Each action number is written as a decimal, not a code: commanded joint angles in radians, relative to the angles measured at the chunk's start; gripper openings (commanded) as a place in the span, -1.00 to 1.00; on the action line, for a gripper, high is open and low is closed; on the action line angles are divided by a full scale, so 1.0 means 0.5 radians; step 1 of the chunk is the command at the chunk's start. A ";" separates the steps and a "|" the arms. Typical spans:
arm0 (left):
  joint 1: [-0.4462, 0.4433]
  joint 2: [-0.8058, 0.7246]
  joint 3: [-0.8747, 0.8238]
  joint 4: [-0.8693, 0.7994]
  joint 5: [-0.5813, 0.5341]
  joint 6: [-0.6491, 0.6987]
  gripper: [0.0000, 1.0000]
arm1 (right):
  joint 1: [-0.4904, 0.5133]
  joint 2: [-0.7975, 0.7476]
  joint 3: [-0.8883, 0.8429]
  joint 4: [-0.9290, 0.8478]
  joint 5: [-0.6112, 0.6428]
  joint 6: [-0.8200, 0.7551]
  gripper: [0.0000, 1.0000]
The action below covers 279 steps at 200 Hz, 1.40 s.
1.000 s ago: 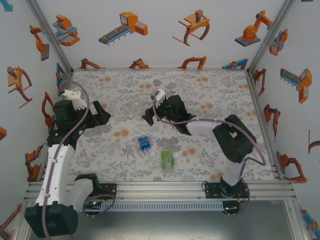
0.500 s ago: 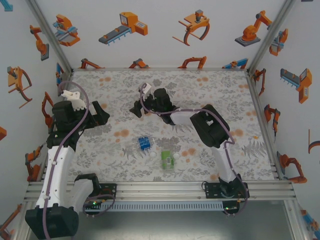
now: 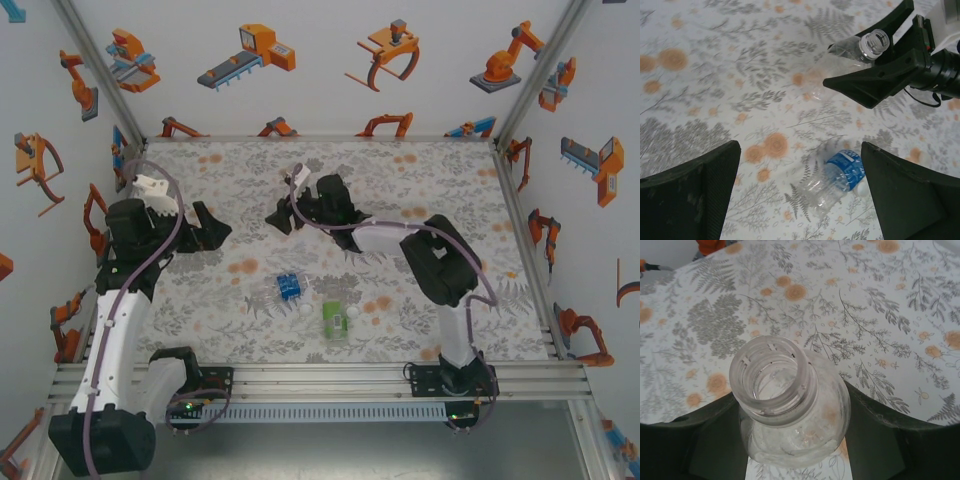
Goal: Screw on the bottle caps
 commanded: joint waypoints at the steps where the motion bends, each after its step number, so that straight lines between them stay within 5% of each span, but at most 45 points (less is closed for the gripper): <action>1: -0.095 -0.025 -0.011 0.294 0.366 0.074 0.96 | 0.015 -0.337 -0.056 -0.173 -0.086 0.026 0.02; 67: -0.425 -0.040 0.042 0.786 0.823 -0.041 0.98 | 0.018 -1.169 -0.309 -0.728 -0.189 0.384 -0.22; 126: -0.904 0.010 0.154 1.003 0.830 0.054 0.96 | 0.026 -1.665 -0.365 -0.862 -0.438 0.447 -0.31; 207: -1.366 0.338 0.474 0.872 0.903 0.221 0.91 | 0.027 -1.868 -0.281 -0.880 -0.688 0.495 -0.34; 279: -1.543 0.559 0.564 0.953 0.937 0.236 0.63 | 0.033 -1.932 -0.175 -1.032 -0.447 0.519 -0.54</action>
